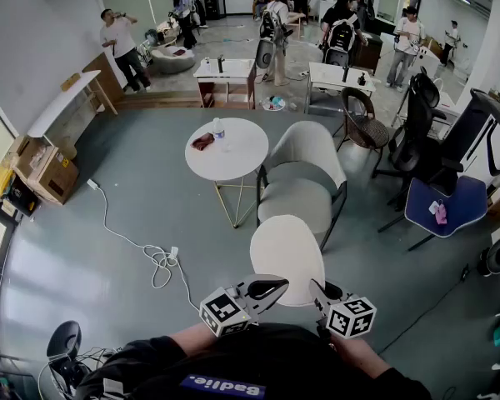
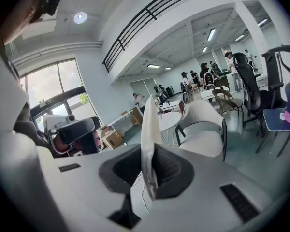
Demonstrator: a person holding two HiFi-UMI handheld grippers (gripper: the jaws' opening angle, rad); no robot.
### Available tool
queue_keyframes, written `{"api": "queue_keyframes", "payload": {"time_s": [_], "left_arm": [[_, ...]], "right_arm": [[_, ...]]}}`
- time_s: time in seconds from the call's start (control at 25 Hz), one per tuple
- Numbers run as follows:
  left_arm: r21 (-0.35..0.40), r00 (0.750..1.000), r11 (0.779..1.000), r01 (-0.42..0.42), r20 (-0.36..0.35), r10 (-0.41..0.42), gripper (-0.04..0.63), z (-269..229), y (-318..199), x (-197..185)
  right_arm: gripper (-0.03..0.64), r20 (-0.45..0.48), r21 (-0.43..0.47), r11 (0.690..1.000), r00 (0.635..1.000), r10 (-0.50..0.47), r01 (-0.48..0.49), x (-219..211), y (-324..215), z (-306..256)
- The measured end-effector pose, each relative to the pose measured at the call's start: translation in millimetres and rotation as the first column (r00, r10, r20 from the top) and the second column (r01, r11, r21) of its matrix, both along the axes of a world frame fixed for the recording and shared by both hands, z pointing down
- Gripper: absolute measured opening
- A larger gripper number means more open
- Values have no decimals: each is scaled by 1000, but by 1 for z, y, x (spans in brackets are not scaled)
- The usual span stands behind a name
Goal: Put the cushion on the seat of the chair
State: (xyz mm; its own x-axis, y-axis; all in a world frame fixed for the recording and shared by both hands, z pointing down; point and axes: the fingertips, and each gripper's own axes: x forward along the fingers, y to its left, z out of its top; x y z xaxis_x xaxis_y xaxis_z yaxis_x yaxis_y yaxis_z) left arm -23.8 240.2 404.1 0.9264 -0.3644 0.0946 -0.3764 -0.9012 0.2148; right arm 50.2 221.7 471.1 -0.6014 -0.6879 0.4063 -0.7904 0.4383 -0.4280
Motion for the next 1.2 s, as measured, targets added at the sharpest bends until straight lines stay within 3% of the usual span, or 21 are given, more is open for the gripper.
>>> {"api": "queue_keyframes", "payload": {"time_s": [0.72, 1.2], "left_arm": [[21, 1000, 1000, -17, 9, 17, 15, -1, -5, 28], [28, 999, 999, 47, 11, -47, 15, 0, -15, 64]], "right_arm": [[60, 42, -12, 1000, 999, 17, -17, 28, -3, 1], [60, 101, -6, 999, 994, 39, -39, 75, -19, 6]]}}
